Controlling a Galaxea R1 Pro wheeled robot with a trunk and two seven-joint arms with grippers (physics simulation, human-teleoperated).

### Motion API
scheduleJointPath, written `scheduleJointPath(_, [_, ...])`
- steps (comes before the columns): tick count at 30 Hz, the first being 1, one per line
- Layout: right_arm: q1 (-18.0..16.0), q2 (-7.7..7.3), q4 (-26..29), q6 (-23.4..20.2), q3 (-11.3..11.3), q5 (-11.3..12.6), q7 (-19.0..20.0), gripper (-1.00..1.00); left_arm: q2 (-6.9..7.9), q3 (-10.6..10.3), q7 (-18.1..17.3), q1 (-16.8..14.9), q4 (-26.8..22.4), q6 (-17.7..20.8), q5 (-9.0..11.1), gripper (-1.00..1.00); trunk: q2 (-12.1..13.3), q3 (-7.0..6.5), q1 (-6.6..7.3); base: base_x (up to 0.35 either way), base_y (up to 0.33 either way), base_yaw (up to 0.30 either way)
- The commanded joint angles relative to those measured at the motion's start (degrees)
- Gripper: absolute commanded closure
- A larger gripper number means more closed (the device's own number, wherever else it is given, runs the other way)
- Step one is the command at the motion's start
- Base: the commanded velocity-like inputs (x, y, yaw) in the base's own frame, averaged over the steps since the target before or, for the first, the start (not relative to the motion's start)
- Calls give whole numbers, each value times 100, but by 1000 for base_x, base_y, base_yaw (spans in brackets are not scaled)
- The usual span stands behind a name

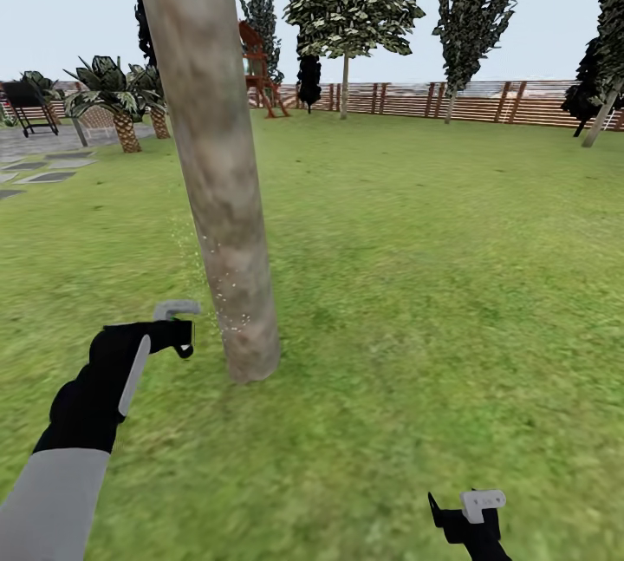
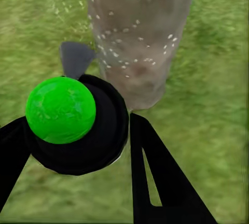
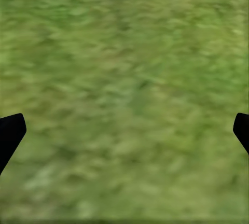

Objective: In the garden, pick up the pesticide atomizer on the floor and spray pesticide onto both trees until each tree trunk is fully covered.

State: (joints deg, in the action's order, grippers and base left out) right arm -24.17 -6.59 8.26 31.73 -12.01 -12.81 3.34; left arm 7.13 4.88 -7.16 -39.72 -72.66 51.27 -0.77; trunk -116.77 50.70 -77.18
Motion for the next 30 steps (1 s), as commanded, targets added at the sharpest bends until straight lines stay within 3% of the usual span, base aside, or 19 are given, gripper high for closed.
scheduleJointPath(1, [0, 0, 0, 0, -1, -1, 0, -100, -20, 5, -16, 8, -6, 43, 6, 100, 0, 0, 0, 0, 0, 0])
scheduleJointPath(3, [0, 0, 0, 0, 2, -2, 0, -100, -48, -73, -26, 9, -9, 126, 0, 100, 0, 0, 0, 0, 0, 0])
scheduleJointPath(4, [0, 0, 0, 0, 2, -2, 0, -100, -55, -251, -25, -2, -10, 157, -1, 100, 0, 0, 0, 0, 0, 0])
scheduleJointPath(5, [0, 0, 0, 0, 3, -2, 0, -100, -102, -624, -18, -18, -20, 222, 17, 100, 0, 0, 0, 0, 0, 0])
scheduleJointPath(6, [0, 0, 0, 0, 0, -2, 0, -100, -265, -762, -6, -24, -71, 275, 6, 100, 0, 0, 0, 0, 0, 0])
scheduleJointPath(9, [0, 0, 0, 0, 1, -2, 0, -100, -566, -840, 31, -121, -114, 457, -16, 100, 0, 0, 0, 0, 0, 0])
scheduleJointPath(11, [0, 0, 0, 0, 4, -2, 0, -100, -635, -852, 32, -244, -126, 510, -19, 100, 0, 0, 0, 0, 0, 0])
scheduleJointPath(14, [0, 0, 0, 0, 3, -2, 2, -100, -598, -822, 31, -469, -126, 594, -9, 100, 0, 0, 0, 0, 0, 0])
scheduleJointPath(17, [0, 0, 0, 0, 2, -2, 1, -100, -385, -789, 31, -640, -125, 638, -22, 100, 0, 0, 0, 0, 0, 0])
scheduleJointPath(20, [0, 0, 0, 0, 4, -2, 1, -100, -160, -604, 31, -659, -125, 643, -27, 100, 0, 0, 0, 0, 0, 0])
scheduleJointPath(23, [0, 0, 0, 0, 4, -2, 0, -100, -143, -575, 41, -688, -127, 645, -62, 100, 0, 0, 0, 0, 0, 0])
scheduleJointPath(24, [0, 1, 0, 0, 3, -2, 0, -100, -176, -584, 49, -698, -131, 646, -131, 100, 0, 0, 0, 0, 0, 0])
scheduleJointPath(25, [0, 0, 0, 0, 4, -2, 0, -100, -246, -586, 54, -751, -133, 654, -325, 100, 0, 0, 0, 0, 0, 0])
scheduleJointPath(29, [0, 0, 0, 0, 5, -2, 0, -100, -615, -585, 57, -920, -129, 668, -818, 100, 0, 0, 0, 0, 0, 0])
scheduleJointPath(30, [0, 0, 0, 0, 4, -2, 0, -100, -891, -585, 57, -999, -126, 673, -1076, 100, 0, 0, 0, 0, 0, 0])
